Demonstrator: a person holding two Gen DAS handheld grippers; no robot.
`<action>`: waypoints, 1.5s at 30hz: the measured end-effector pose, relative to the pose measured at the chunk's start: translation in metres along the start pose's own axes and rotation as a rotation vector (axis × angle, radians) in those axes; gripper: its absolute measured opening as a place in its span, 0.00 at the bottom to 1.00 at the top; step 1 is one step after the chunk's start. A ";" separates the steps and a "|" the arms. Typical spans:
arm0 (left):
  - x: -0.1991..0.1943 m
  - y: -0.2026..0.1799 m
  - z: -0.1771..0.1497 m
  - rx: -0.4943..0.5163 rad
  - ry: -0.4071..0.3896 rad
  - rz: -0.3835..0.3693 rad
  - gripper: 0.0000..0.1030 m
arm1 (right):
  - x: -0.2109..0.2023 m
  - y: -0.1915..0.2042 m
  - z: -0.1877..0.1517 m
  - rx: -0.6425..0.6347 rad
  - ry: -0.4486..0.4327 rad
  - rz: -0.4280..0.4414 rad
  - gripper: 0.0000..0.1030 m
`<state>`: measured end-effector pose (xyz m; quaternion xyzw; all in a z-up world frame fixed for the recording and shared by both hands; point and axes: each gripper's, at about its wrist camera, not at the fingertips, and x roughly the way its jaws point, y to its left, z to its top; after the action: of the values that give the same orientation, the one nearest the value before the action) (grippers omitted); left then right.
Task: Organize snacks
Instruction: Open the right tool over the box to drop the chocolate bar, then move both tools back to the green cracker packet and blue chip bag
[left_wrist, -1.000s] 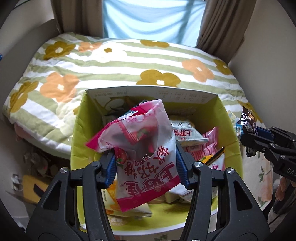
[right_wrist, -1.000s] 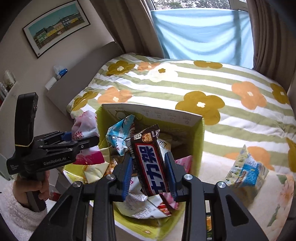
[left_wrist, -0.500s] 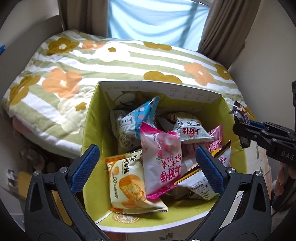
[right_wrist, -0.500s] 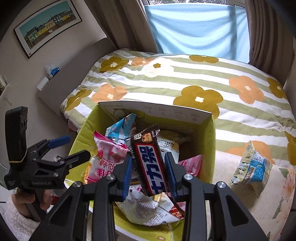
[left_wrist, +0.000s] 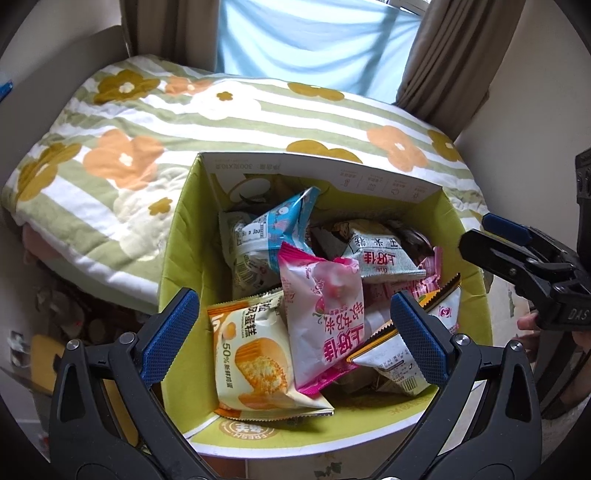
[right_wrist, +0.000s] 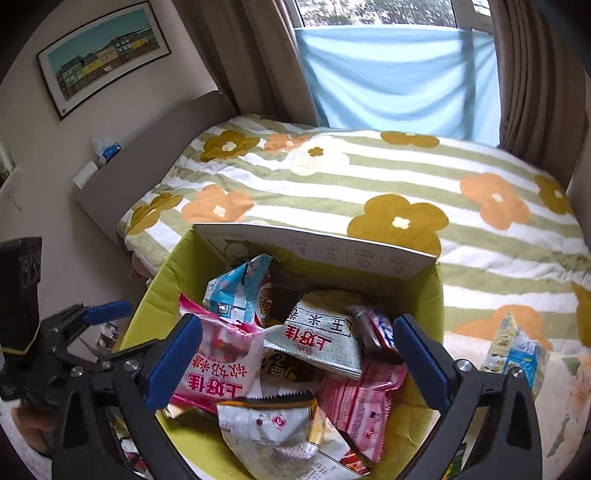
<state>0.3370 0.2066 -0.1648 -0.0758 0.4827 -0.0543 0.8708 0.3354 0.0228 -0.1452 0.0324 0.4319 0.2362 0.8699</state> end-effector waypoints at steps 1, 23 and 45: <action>0.000 0.000 -0.001 -0.003 -0.001 -0.005 1.00 | -0.005 -0.003 -0.001 0.007 -0.019 0.003 1.00; -0.034 -0.080 -0.016 0.056 -0.069 -0.024 1.00 | -0.119 -0.105 -0.022 0.119 -0.087 -0.159 1.00; -0.019 -0.258 -0.087 -0.110 -0.112 0.201 1.00 | -0.119 -0.225 -0.054 -0.241 -0.024 0.056 1.00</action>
<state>0.2476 -0.0503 -0.1467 -0.0774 0.4405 0.0643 0.8921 0.3189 -0.2364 -0.1499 -0.0575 0.3889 0.3103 0.8655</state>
